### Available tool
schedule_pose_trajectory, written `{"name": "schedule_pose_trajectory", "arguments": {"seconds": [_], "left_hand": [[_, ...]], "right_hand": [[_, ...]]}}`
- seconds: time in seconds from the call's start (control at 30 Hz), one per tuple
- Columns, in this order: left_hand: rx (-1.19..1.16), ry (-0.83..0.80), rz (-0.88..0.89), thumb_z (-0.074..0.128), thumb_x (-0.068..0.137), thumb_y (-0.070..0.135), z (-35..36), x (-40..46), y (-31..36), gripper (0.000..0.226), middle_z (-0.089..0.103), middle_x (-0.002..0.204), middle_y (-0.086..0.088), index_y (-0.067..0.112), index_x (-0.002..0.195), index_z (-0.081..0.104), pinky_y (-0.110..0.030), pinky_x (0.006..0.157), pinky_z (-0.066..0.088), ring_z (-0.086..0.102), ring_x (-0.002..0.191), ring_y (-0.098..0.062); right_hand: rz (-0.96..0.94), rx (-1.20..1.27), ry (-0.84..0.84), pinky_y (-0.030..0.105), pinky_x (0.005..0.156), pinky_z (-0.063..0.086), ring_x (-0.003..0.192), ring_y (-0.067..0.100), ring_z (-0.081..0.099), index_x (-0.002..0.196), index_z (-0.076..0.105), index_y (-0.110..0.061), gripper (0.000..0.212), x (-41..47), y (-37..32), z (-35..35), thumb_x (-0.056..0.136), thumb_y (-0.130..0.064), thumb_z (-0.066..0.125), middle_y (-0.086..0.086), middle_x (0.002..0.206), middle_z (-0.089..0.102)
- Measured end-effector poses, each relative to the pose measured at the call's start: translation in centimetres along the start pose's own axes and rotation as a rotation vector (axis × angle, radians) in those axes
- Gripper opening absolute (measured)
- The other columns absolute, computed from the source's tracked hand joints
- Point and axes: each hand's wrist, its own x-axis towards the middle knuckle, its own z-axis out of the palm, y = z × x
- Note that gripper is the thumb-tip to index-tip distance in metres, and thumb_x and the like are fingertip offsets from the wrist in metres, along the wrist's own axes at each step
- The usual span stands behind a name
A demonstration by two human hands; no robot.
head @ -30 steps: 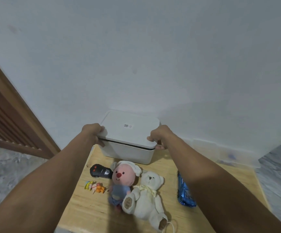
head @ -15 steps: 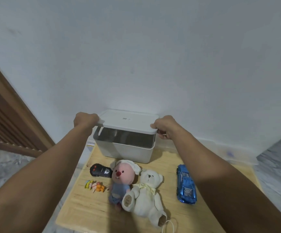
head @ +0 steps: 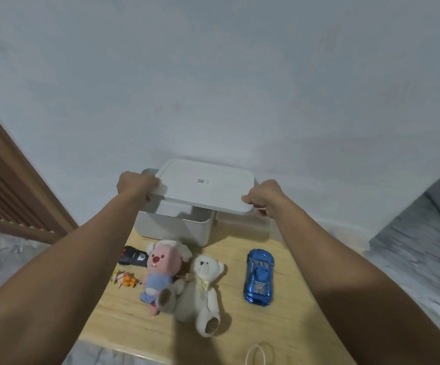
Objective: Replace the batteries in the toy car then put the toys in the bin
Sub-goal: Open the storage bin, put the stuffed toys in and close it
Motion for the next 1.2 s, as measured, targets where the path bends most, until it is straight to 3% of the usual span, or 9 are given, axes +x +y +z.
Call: {"name": "schedule_pose_trajectory", "arguments": {"seconds": [0.17,0.3,0.53,0.7,0.83,0.93,1.03,1.13,1.2], "left_hand": [[0.128,-0.188,0.028,0.082,0.074,0.009,4.6,-3.9,0.0,0.026,0.06,0.08,-0.015,0.003,0.075,0.057,-0.036,0.068,0.055,0.058,0.069,-0.027],[0.263,-0.33,0.064,0.084,0.071,0.007,8.2,-7.7,-0.2,0.027,0.062,0.078,-0.017,0.0,0.078,0.06,-0.036,0.067,0.053,0.059,0.07,-0.028],[0.44,-0.506,0.121,0.076,0.074,-0.003,15.3,-14.6,-2.5,0.022,0.058,0.067,-0.016,0.001,0.082,0.056,-0.028,0.047,0.045,0.054,0.053,-0.024],[0.598,-0.579,0.108,0.079,0.076,0.003,19.5,-19.0,-6.0,0.023,0.07,0.082,-0.022,-0.007,0.09,0.064,-0.034,0.057,0.057,0.064,0.061,-0.027],[0.668,-0.616,0.148,0.079,0.073,0.002,21.6,-22.3,-9.5,0.027,0.063,0.089,-0.018,0.002,0.081,0.053,-0.042,0.063,0.061,0.067,0.082,-0.034],[0.796,-0.635,0.168,0.069,0.082,0.005,22.6,-24.6,-11.9,0.023,0.056,0.078,-0.01,0.004,0.076,0.046,-0.031,0.05,0.052,0.062,0.071,-0.026],[0.884,-0.645,0.163,0.057,0.085,0.002,23.6,-26.0,-13.9,0.014,0.061,0.085,-0.016,-0.001,0.098,0.052,-0.032,0.045,0.054,0.063,0.055,-0.026],[0.947,-0.675,0.172,0.053,0.088,0.003,23.8,-27.2,-15.2,0.022,0.068,0.09,-0.022,-0.005,0.108,0.053,-0.038,0.055,0.06,0.072,0.064,-0.03],[0.972,-0.685,0.164,0.051,0.088,0.004,23.8,-27.7,-15.8,0.026,0.068,0.09,-0.023,-0.006,0.112,0.052,-0.035,0.052,0.059,0.072,0.065,-0.029]], "right_hand": [[0.054,-0.03,0.072,0.029,0.053,0.039,0.055,0.02,0.045,0.075,0.051,-0.005,0.02,-0.5,4.4,-5.5,0.08,0.003,0.068,0.009,0.071,0.051],[0.098,-0.035,0.127,0.027,0.049,0.039,0.061,0.023,0.052,0.074,0.051,-0.003,0.02,-1.2,8.3,-10.0,0.08,0.008,0.066,0.012,0.071,0.054],[0.204,-0.076,0.218,0.026,0.043,0.039,0.058,0.023,0.055,0.065,0.053,-0.002,0.024,-2.5,16.1,-16.5,0.079,0.01,0.067,0.016,0.072,0.058],[0.272,-0.133,0.279,0.035,0.059,0.054,0.069,0.029,0.064,0.07,0.056,-0.002,0.016,-3.3,22.3,-19.4,0.076,0.008,0.066,0.017,0.072,0.059],[0.359,-0.177,0.269,0.04,0.068,0.06,0.078,0.032,0.068,0.086,0.065,0.003,0.012,-4.3,26.8,-20.6,0.075,0.005,0.068,0.018,0.083,0.066],[0.377,-0.212,0.298,0.044,0.065,0.061,0.07,0.031,0.068,0.083,0.067,0.004,0.013,-5.3,29.5,-20.6,0.07,0.005,0.068,0.019,0.08,0.068],[0.381,-0.25,0.312,0.04,0.062,0.062,0.065,0.029,0.068,0.078,0.068,0.003,0.009,-6.2,31.3,-20.4,0.07,0.004,0.066,0.016,0.073,0.068],[0.384,-0.273,0.286,0.034,0.056,0.058,0.06,0.028,0.068,0.075,0.067,0.002,0.006,-6.8,32.6,-20.0,0.071,0.004,0.062,0.013,0.064,0.065],[0.39,-0.27,0.264,0.029,0.051,0.052,0.06,0.029,0.068,0.079,0.065,0.001,0.01,-7.0,33.3,-19.6,0.071,0.004,0.059,0.012,0.066,0.065]]}}
